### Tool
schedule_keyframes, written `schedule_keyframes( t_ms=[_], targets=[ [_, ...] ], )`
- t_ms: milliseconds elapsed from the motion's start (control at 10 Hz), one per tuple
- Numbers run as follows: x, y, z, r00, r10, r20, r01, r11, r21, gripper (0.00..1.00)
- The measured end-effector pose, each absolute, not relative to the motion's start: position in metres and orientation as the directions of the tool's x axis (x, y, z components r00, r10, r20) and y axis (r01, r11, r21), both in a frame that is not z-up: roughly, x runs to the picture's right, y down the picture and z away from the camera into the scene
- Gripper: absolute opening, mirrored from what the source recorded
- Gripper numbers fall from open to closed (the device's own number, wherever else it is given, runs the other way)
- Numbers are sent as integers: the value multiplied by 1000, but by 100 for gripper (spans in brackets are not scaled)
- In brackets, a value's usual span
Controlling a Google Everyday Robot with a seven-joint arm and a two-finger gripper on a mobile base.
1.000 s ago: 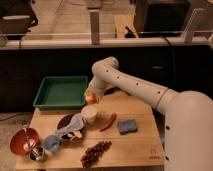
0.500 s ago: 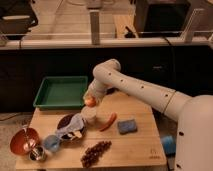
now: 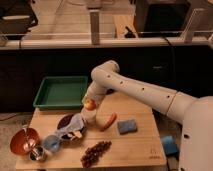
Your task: Place apple in paper cup
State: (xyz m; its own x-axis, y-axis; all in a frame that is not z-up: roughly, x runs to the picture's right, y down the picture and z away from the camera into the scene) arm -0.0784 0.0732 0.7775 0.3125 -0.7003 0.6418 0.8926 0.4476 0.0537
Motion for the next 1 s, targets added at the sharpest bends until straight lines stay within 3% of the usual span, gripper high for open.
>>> schedule_keyframes(
  t_ms=[500, 600, 1000],
  targets=[
    [-84, 75, 772, 294, -719, 630, 905, 422, 59, 75],
    [-85, 76, 772, 291, -721, 629, 907, 418, 59, 79],
    [-85, 76, 772, 290, -724, 626, 908, 414, 59, 80]
  ],
)
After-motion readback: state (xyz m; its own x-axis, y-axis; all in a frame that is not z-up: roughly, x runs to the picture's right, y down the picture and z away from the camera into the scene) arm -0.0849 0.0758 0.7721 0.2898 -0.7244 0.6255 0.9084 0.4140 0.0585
